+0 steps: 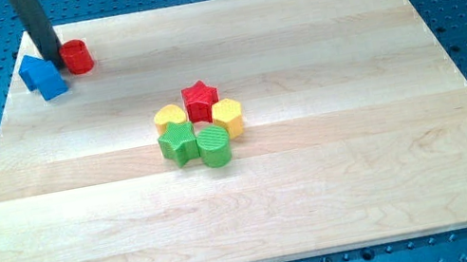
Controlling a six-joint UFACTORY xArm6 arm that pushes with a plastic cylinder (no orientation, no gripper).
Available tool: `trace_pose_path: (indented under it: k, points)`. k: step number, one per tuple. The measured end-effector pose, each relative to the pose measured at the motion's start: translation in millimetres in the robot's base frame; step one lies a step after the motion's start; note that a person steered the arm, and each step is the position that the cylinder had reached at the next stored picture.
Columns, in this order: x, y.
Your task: Push the red star towards the red circle
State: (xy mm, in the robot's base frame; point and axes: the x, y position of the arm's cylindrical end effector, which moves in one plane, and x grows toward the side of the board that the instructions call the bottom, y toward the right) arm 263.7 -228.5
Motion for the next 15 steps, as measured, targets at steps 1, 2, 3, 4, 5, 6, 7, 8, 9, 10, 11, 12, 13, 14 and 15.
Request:
trace_pose_path:
  k: [1, 2, 3, 4, 5, 6, 7, 8, 9, 10, 11, 12, 13, 14, 15]
  points:
    - [-14, 10]
    - [4, 46]
    - [19, 101]
    - [27, 115]
    - [11, 169]
    - [76, 229]
    - [130, 244]
    - [174, 244]
    - [202, 244]
    - [196, 235]
    - [181, 232]
    - [153, 208]
    - [153, 177]
    - [153, 173]
    - [152, 168]
